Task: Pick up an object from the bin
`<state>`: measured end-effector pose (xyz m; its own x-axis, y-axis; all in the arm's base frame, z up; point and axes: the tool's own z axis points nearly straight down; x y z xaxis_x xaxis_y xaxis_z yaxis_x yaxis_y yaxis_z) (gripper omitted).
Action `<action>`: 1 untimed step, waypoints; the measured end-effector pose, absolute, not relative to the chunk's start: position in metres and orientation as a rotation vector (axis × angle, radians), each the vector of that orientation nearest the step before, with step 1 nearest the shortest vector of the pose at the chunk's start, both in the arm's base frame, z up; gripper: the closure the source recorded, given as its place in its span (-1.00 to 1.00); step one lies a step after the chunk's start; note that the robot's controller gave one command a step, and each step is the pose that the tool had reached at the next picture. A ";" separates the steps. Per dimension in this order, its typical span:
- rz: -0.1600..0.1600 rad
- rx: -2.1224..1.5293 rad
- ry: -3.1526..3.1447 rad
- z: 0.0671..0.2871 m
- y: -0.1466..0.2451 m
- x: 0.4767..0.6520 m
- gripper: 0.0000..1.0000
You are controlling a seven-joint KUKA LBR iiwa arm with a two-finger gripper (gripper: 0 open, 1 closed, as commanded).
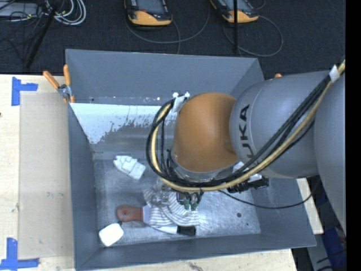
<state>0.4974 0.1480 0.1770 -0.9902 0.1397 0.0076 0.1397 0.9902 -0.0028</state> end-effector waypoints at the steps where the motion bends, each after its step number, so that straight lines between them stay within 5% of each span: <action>1: 0.001 -0.190 -3.132 0.244 0.141 0.508 1.00</action>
Offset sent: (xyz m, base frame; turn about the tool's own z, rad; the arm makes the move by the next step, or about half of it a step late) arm -0.0053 -0.0153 -0.1070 0.0268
